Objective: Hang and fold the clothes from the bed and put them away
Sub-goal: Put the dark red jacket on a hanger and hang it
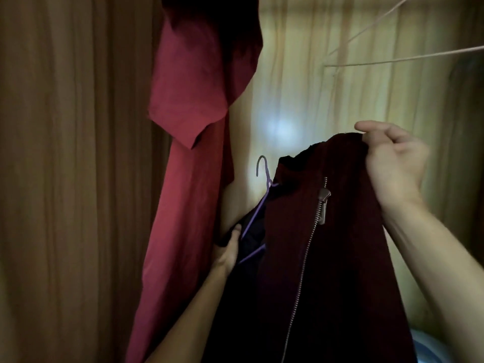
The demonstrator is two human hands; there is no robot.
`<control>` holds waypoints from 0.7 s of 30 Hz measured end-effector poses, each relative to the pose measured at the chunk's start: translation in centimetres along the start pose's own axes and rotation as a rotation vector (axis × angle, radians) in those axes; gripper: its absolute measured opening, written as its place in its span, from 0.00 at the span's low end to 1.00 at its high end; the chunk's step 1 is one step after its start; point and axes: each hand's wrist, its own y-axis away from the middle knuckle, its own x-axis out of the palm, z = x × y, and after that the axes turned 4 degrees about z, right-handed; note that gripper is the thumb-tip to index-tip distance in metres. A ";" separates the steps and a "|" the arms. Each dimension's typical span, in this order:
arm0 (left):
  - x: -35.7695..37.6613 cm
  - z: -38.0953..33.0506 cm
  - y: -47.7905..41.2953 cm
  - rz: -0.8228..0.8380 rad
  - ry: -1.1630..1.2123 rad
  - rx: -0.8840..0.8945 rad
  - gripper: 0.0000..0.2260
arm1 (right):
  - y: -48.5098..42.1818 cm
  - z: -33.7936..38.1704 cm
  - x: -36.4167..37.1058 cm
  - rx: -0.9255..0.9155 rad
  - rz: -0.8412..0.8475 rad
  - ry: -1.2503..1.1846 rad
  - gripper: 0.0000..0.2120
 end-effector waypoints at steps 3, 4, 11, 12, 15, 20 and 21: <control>0.7 -0.1 0.7 0.272 -0.044 -0.066 0.34 | 0.4 1.6 -0.9 -0.073 -0.024 0.022 0.15; 1.0 -0.2 0.8 0.276 -0.053 -0.046 0.28 | 0.5 2.3 -1.1 -0.098 -0.032 0.029 0.15; 3.3 -9.5 3.3 0.109 0.044 0.162 0.15 | 2.8 6.2 -1.3 -0.436 0.034 0.122 0.18; 3.7 -11.8 4.0 0.127 0.056 0.211 0.12 | 3.7 6.0 -0.6 -0.497 0.091 0.153 0.19; 5.2 -18.1 4.4 0.249 0.153 0.294 0.14 | 5.1 5.1 1.0 -0.633 0.144 0.194 0.15; 3.9 -26.8 5.8 0.186 0.310 0.439 0.07 | 1.6 8.4 1.6 -0.822 0.025 0.165 0.14; 3.5 -29.0 6.5 0.194 0.321 0.474 0.05 | 0.8 9.2 1.9 -0.857 0.002 0.149 0.14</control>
